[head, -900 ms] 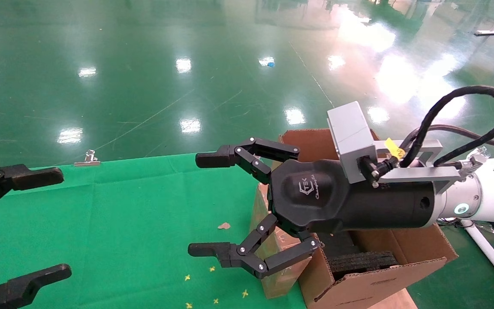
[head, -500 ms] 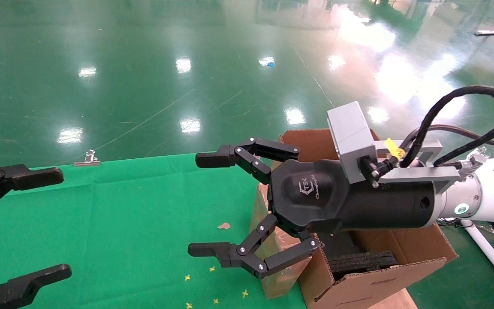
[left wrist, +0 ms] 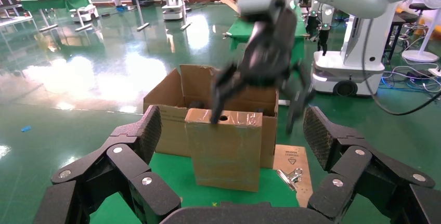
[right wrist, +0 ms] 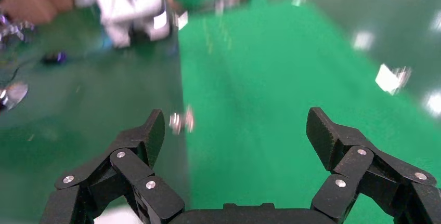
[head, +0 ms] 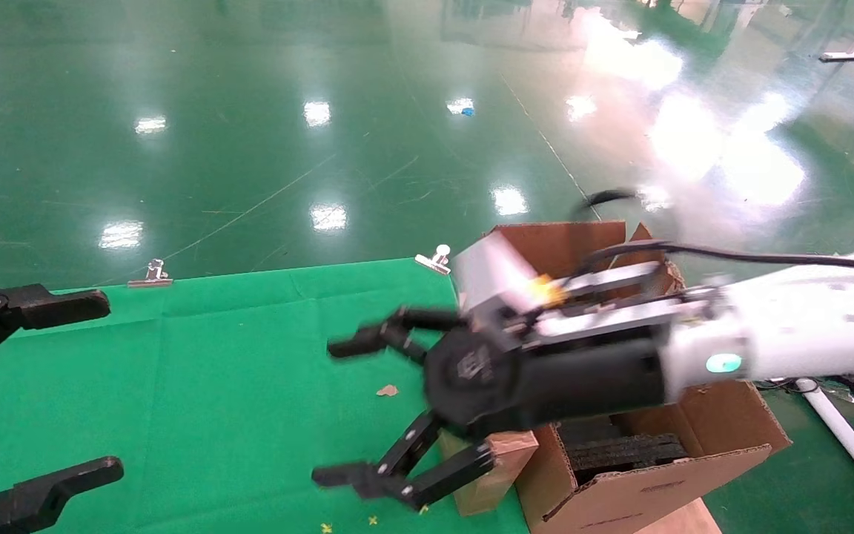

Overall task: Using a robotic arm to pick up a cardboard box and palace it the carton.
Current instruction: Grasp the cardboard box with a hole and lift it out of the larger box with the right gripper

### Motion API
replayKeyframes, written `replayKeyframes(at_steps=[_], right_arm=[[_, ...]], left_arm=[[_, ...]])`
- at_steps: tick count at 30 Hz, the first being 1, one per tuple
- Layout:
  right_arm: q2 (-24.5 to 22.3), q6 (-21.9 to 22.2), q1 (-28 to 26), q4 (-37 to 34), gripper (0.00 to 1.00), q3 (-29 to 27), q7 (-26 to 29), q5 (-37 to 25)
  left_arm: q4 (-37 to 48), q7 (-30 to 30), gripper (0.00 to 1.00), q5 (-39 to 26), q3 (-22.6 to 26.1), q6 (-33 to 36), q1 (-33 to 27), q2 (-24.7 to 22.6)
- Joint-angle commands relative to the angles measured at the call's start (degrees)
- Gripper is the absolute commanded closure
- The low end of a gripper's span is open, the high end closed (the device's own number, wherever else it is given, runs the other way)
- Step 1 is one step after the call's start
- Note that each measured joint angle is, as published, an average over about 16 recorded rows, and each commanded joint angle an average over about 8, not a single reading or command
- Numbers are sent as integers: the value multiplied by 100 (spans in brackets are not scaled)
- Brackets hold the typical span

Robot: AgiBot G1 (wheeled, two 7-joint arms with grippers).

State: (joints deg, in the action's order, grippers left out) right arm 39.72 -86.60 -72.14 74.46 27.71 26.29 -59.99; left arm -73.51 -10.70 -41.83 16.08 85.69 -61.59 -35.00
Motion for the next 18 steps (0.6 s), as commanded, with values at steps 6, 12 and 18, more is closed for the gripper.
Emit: replayKeyframes(at_steps=[6,12,18], right_arm=[[607,-338,-1132,-86,0,1122,1271,-1617],[865,-476,-2016,-66,0,2169,1767,-2218],[880,-482,-3074,32,0,3184,2078,-2310]], left_arm=[[1,2,0,2,3,-1,-1,1],[1,3,0,4,6,-2,-2,2],[1,4,0,6,8,-3,-2,3]])
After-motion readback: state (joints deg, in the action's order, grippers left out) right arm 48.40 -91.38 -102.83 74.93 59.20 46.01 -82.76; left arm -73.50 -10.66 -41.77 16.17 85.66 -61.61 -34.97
